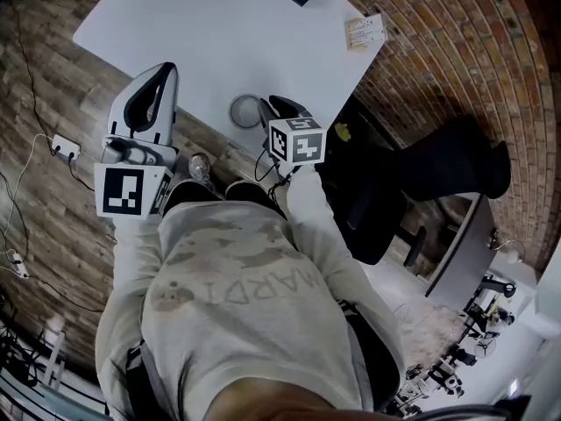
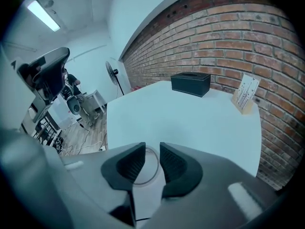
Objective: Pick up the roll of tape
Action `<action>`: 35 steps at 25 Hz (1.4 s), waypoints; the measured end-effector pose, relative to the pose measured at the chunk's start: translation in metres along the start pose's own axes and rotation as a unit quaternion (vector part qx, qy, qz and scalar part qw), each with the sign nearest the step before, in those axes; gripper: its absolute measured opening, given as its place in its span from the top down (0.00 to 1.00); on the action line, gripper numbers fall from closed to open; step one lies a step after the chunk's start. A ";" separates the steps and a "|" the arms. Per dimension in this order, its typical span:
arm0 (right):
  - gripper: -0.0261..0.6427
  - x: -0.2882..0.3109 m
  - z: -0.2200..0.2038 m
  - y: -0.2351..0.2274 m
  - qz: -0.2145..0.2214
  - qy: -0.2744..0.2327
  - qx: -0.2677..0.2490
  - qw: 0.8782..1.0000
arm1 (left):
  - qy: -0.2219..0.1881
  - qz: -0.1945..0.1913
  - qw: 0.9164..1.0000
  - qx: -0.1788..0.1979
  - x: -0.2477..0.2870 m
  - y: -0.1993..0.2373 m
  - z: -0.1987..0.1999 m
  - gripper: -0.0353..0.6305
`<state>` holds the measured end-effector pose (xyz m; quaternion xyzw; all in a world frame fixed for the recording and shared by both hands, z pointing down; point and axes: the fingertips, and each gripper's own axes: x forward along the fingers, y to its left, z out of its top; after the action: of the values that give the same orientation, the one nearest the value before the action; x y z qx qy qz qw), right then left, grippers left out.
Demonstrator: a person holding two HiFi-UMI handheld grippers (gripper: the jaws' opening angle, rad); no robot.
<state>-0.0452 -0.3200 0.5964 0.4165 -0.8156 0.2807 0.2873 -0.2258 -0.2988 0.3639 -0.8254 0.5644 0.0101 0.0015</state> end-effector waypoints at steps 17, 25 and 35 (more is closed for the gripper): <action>0.77 0.049 -0.042 -0.018 -0.047 0.088 0.004 0.995 | 0.017 -0.010 1.000 -0.011 0.017 0.031 -0.016 0.94; 0.78 0.055 -0.046 -0.019 -0.068 0.101 -0.015 0.992 | 0.021 -0.010 1.000 -0.015 0.020 0.038 -0.021 0.94; 0.88 0.050 -0.042 -0.014 -0.080 0.073 -0.004 0.994 | 0.020 -0.016 1.000 -0.012 0.019 0.030 -0.017 0.94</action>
<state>-0.0474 -0.3238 0.6627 0.4576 -0.7578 0.2829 0.3693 -0.2469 -0.3276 0.3810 -0.8344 0.5508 0.0003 -0.0195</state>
